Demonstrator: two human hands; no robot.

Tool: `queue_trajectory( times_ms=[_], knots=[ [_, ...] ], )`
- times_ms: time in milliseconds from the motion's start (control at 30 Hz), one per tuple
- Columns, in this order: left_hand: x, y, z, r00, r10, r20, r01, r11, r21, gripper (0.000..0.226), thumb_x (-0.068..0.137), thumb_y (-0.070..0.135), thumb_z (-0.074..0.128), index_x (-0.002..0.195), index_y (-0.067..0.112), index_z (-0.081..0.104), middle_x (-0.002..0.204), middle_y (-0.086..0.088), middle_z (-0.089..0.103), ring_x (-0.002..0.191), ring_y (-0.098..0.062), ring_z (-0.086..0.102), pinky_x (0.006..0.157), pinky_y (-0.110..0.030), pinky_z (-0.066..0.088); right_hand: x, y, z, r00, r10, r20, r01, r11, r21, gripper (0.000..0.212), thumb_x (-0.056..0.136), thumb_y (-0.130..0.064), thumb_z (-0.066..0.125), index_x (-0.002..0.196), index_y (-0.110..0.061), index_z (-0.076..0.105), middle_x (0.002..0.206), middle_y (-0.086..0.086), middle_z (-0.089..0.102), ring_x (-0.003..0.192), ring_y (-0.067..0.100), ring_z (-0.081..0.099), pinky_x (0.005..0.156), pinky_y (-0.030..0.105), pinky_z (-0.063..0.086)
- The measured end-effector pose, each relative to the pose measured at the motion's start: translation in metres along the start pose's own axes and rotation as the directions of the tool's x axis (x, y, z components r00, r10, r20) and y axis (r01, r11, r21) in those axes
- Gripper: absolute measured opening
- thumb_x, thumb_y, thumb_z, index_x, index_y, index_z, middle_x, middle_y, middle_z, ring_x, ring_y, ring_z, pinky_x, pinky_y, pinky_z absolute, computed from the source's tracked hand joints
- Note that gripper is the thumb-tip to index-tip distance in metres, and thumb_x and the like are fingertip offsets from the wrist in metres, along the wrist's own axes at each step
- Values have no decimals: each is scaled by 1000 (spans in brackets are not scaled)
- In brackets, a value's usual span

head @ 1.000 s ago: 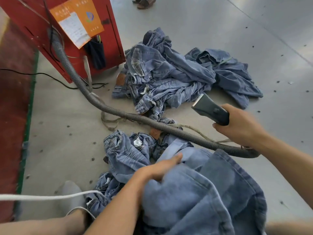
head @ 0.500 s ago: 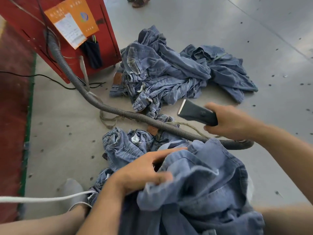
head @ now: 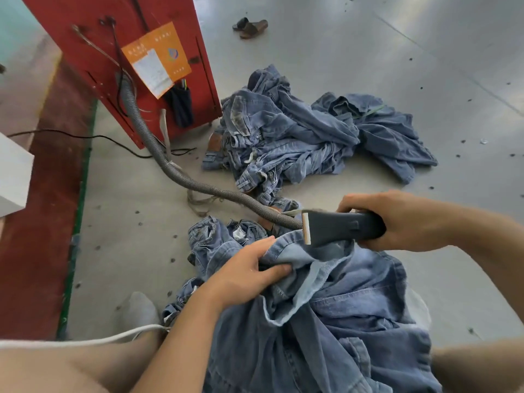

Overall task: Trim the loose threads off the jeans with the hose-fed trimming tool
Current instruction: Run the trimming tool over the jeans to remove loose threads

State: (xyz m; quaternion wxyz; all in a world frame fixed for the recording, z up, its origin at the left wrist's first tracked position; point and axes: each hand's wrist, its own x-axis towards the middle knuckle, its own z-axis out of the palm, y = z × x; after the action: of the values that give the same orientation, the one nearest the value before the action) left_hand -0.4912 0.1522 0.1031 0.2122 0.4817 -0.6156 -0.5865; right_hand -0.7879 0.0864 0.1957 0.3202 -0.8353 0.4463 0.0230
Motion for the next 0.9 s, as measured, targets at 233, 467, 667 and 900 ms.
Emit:
queue_trajectory(
  times_ms=[233,467,667,900],
  knots=[
    [-5,10,5,980,-122,-157,42,897,-440,19,95,20,62,106,24,77,111,-11,77,103,-24,75,82,-28,59,-16,12,-18,991,124,48,-116,984,-136,44,79,-21,78,107,-48,56,88,-24,65,80,0,61,61,23,43],
    [5,5,0,898,-410,-158,48,449,-892,44,107,24,44,136,-6,59,135,-28,63,128,-39,61,112,-51,46,-8,-3,-1,971,174,162,-106,927,-359,45,85,-11,64,106,-49,54,83,-12,62,75,5,56,61,24,42],
    [7,14,-8,859,-450,-243,56,555,-830,25,102,15,52,112,0,70,95,-21,72,88,-30,73,74,-38,60,-3,-21,-6,997,-44,-56,40,997,-64,43,83,-19,76,112,-47,58,89,-26,64,82,0,61,69,14,45],
    [4,20,-9,851,-415,-321,8,622,-783,26,105,10,48,116,3,70,105,-22,76,92,-31,75,71,-36,61,-5,-23,-15,990,-40,-137,28,996,-85,39,86,-19,78,109,-45,60,90,-29,64,82,0,62,63,17,40]
  ],
)
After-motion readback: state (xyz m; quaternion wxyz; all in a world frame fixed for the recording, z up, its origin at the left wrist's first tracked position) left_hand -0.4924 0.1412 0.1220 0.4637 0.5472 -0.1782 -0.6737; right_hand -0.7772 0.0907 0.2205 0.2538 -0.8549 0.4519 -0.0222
